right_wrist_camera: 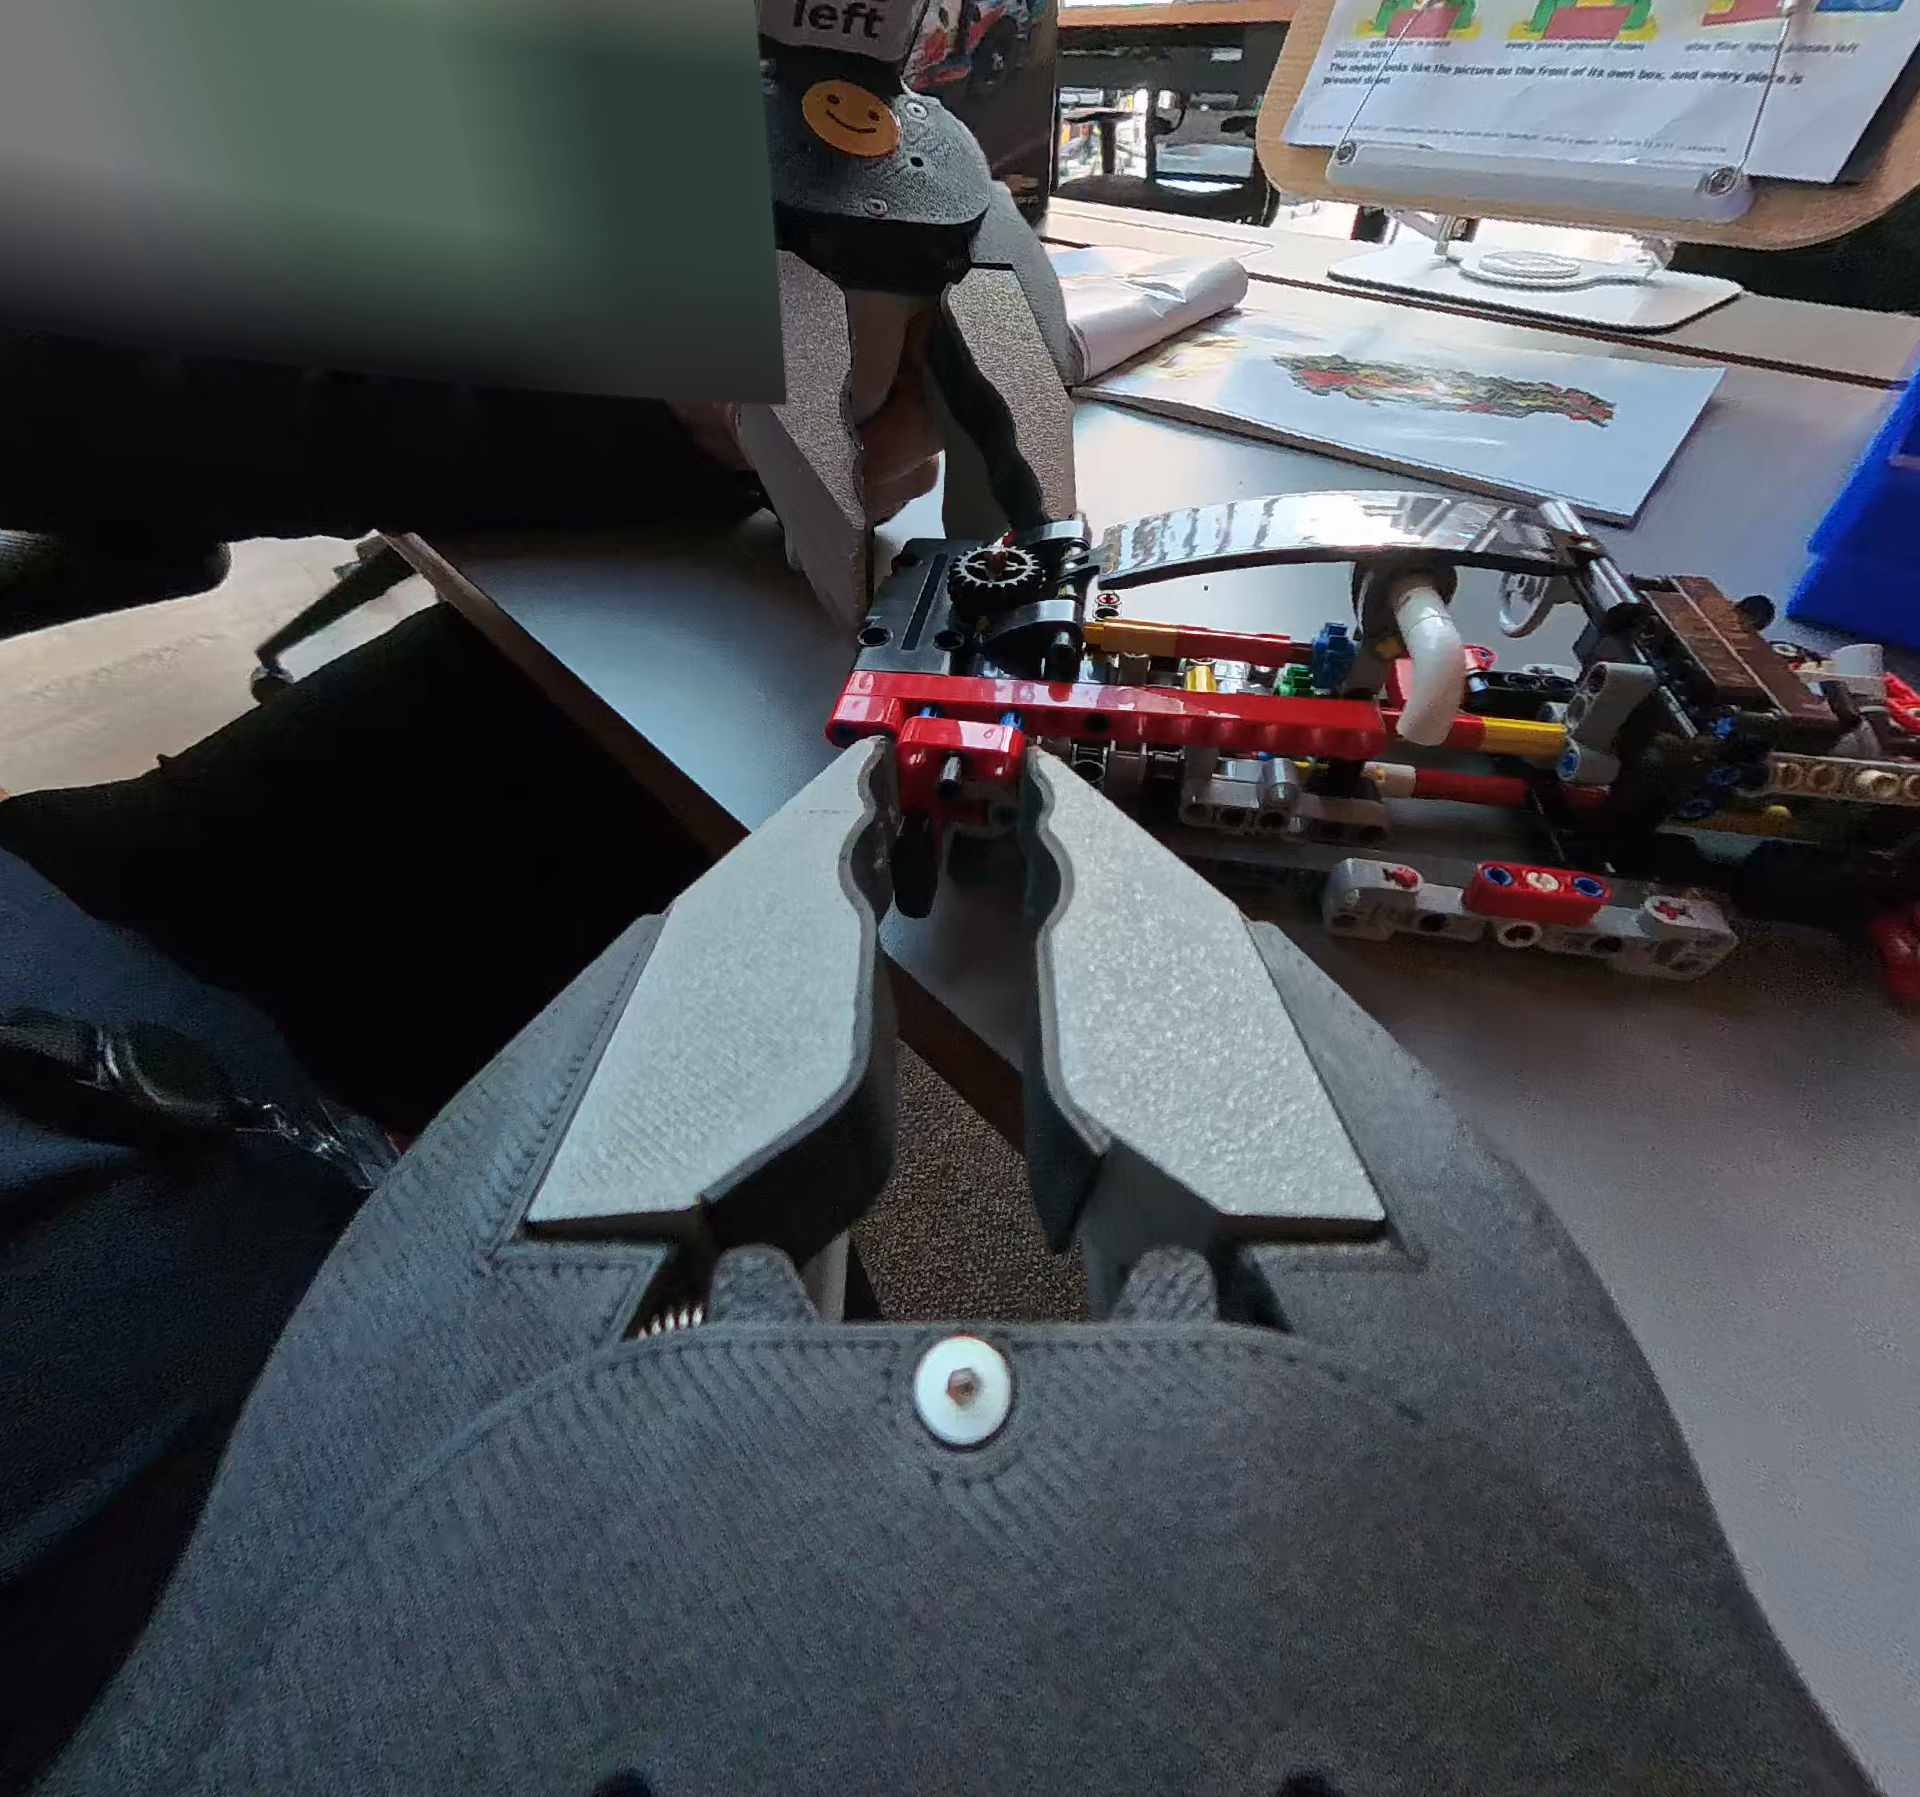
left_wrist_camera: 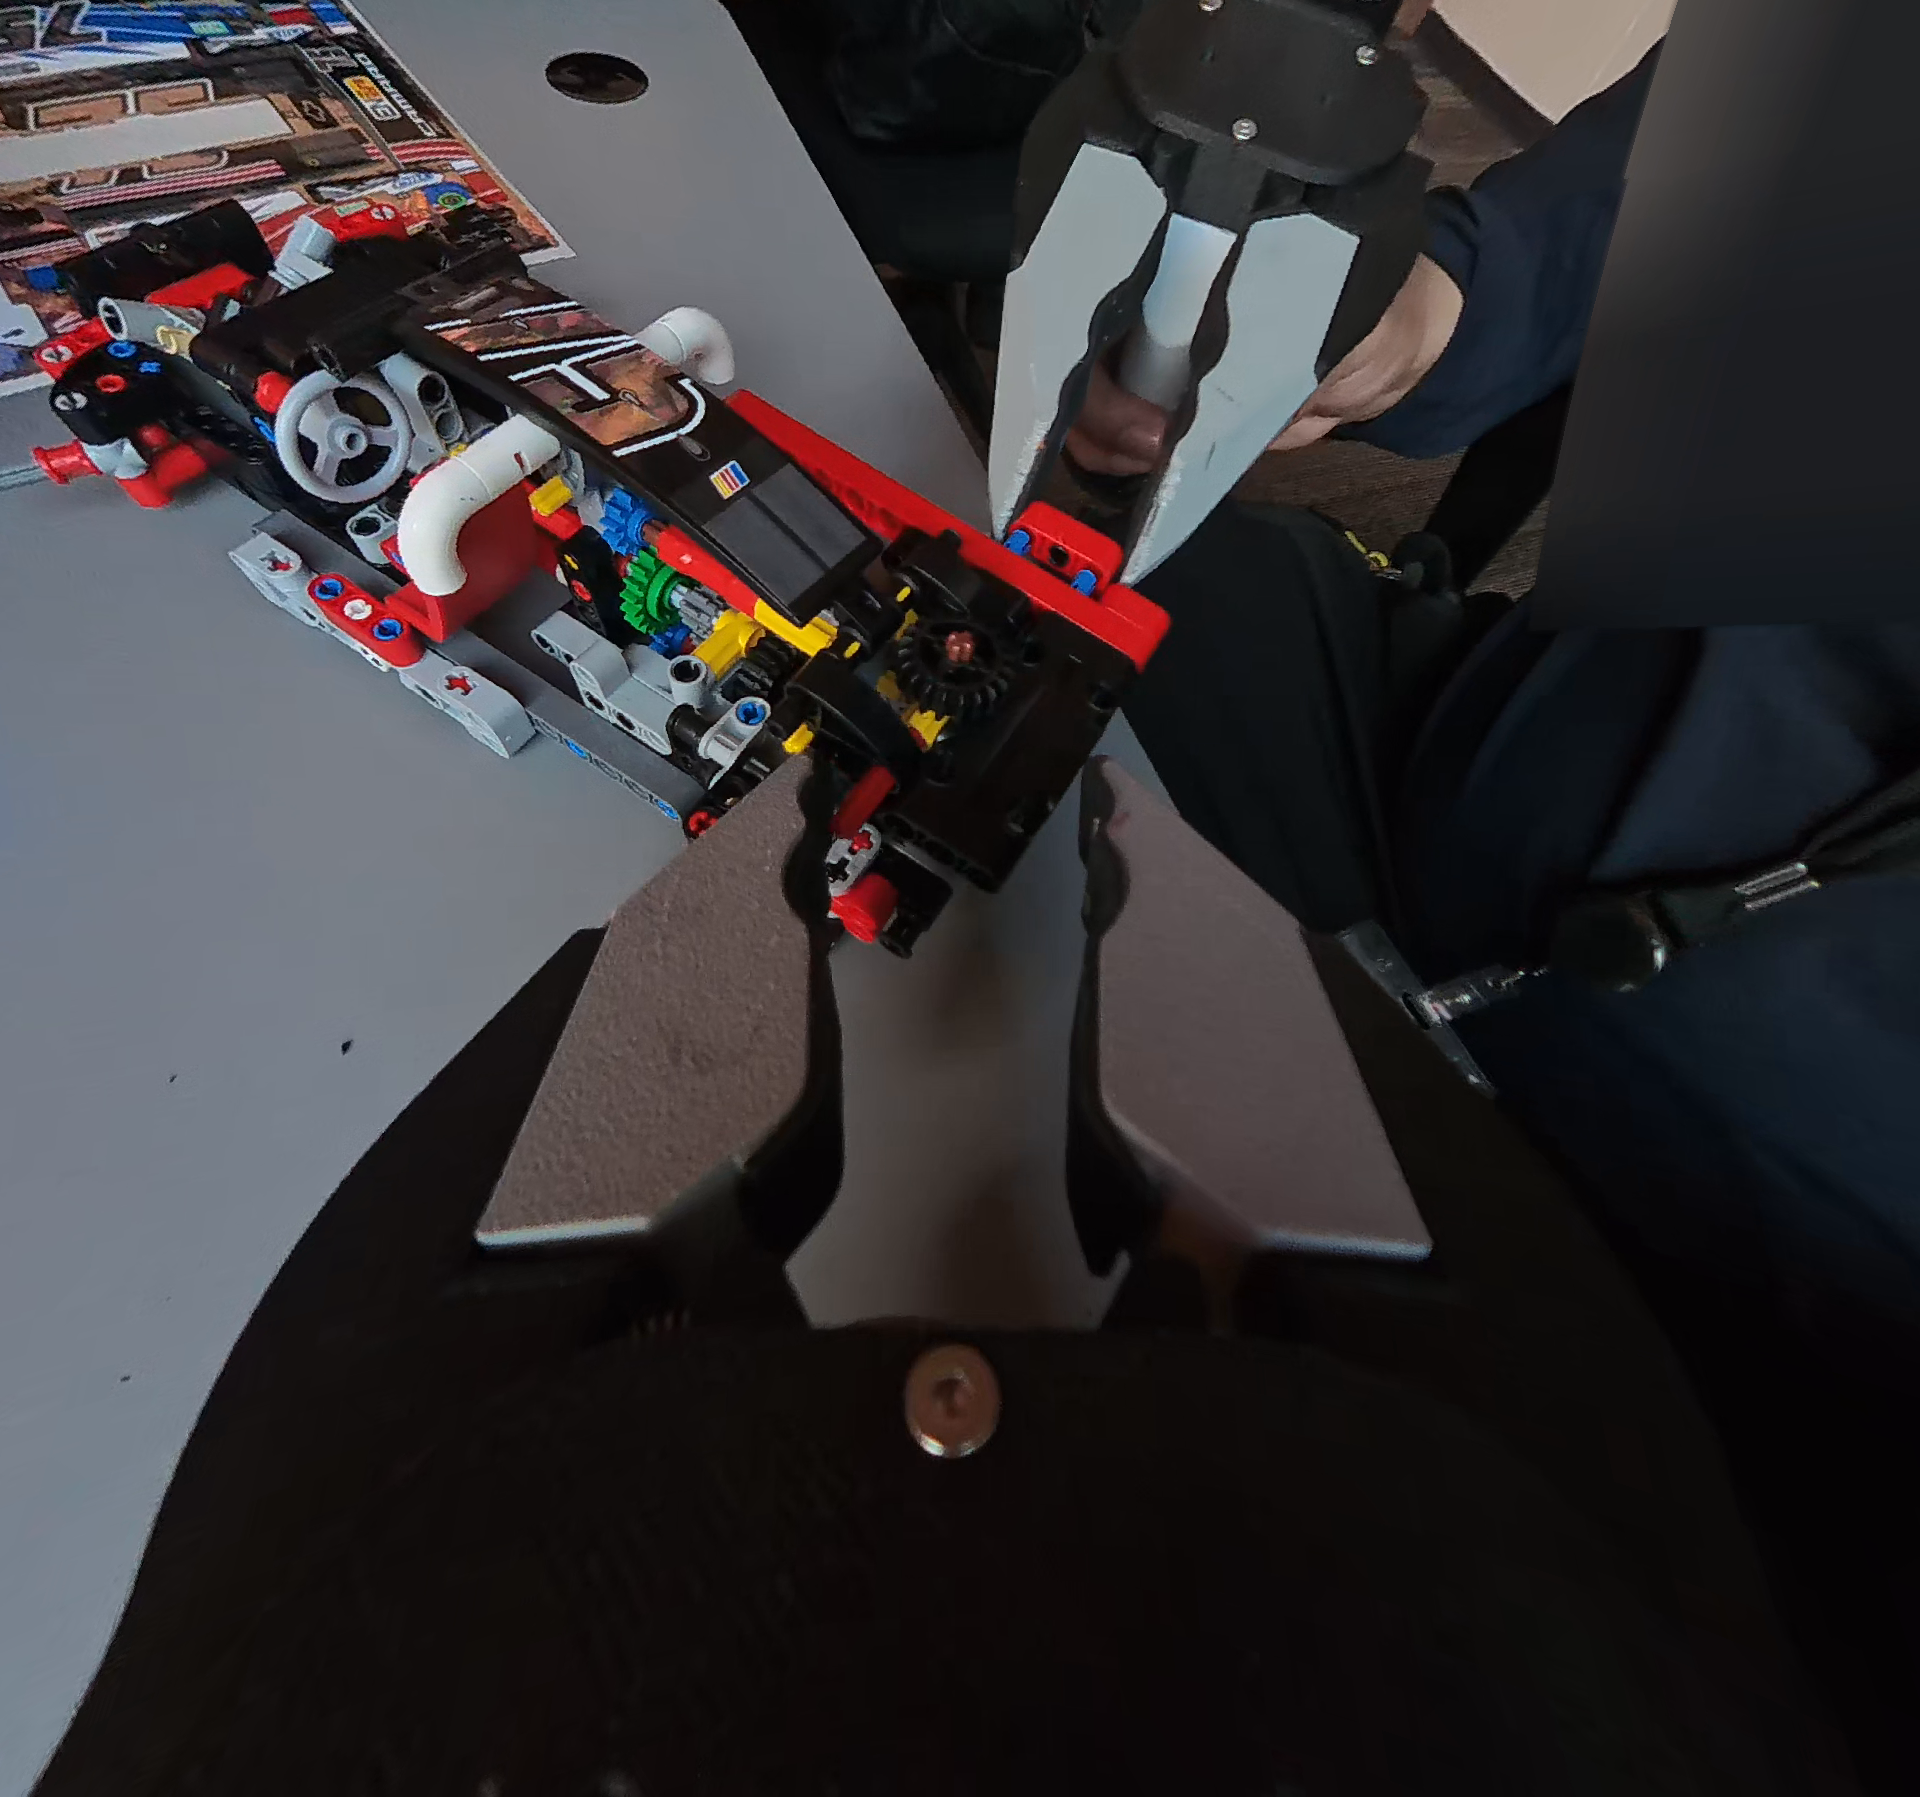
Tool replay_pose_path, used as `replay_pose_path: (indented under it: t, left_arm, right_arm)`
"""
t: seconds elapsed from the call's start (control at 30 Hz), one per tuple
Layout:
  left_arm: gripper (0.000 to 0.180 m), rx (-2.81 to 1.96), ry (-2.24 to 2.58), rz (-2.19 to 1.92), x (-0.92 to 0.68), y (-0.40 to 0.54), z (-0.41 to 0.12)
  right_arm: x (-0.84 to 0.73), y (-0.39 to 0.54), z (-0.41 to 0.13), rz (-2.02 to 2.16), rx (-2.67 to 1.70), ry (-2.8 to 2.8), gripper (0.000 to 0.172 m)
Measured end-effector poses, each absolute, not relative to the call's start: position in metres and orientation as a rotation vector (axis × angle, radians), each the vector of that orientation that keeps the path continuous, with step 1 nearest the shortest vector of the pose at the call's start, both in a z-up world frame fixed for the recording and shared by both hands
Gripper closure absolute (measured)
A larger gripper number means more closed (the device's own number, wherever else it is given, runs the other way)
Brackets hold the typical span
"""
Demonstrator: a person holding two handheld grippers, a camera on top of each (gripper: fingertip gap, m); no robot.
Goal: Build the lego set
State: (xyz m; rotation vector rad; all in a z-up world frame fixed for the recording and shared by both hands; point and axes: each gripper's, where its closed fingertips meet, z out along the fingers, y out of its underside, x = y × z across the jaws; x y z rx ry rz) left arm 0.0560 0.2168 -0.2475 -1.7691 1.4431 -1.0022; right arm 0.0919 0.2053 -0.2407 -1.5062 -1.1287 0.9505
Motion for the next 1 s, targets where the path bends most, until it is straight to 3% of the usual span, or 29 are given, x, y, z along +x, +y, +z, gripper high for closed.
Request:
replay_pose_path:
  t: [0.33, 0.73, 1.0]
  left_arm:
    - [0.136, -1.769, 1.442, -0.987, 0.055, 0.219, -0.248]
    - [0.137, -1.79, 1.41, -0.975, 0.055, 0.222, -0.248]
    - [0.137, -1.807, 1.376, -0.955, 0.054, 0.226, -0.248]
  right_arm:
    - [0.09, 0.209, -0.241, 1.104, -1.569, -1.091, 0.152]
    - [0.09, 0.213, -0.241, 0.764, -1.457, -1.23, 0.151]
    - [0.089, 0.218, -0.241, 0.865, -1.489, -1.125, 0.152]
